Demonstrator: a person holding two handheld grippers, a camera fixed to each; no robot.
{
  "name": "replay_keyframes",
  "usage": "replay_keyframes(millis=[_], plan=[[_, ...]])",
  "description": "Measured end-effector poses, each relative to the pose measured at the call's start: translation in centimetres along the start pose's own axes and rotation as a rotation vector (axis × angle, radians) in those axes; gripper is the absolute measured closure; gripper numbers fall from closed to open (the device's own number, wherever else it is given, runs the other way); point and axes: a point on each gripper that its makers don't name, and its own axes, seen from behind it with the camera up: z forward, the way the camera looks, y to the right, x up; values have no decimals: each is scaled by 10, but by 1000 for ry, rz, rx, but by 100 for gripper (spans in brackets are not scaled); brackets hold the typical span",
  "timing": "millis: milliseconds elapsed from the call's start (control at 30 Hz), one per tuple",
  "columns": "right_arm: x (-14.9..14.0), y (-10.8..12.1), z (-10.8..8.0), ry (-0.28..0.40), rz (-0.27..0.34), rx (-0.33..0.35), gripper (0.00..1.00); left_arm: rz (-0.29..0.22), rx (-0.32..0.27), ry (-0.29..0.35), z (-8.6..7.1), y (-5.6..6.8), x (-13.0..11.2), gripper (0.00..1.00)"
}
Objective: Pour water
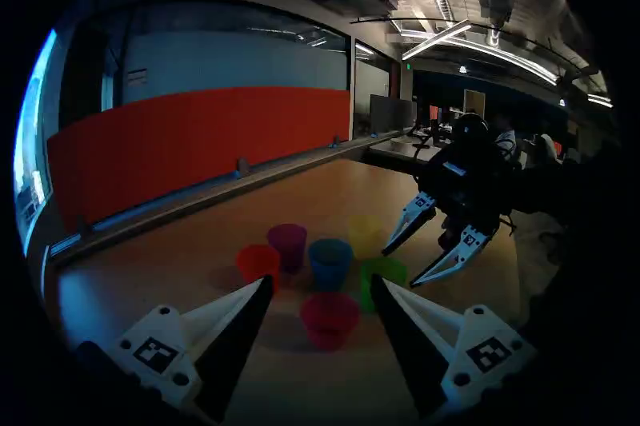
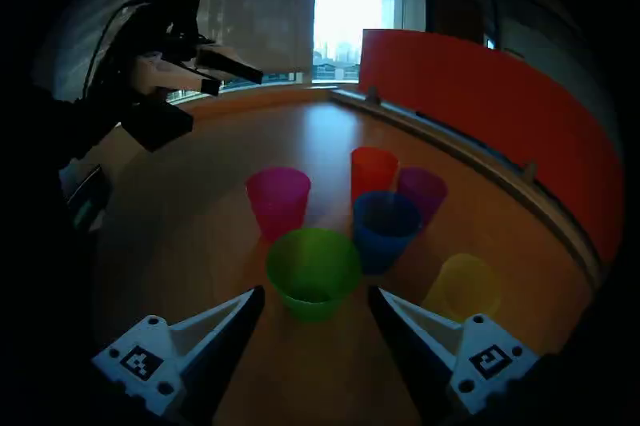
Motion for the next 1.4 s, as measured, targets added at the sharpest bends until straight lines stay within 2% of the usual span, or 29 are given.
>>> replay_keyframes(millis=[367, 733, 767, 833, 1100, 1400], plan=[[3, -2, 22, -3, -3, 19, 0, -3, -7, -9, 7, 0, -4, 10], [9, -4, 34, 13, -6, 32, 0, -7, -10, -8, 11, 1, -3, 10], [9, -4, 34, 15, -5, 32, 2, -6, -11, -8, 12, 1, -3, 10], [9, -4, 34, 17, -3, 32, 7, -6, -11, -9, 12, 2, -3, 10], [14, -5, 29, 36, 14, 33, 7, -2, -12, -13, 13, 3, -2, 10], [33, -6, 7, 85, 2, 21, 7, 9, -25, -21, 20, 8, -1, 10]])
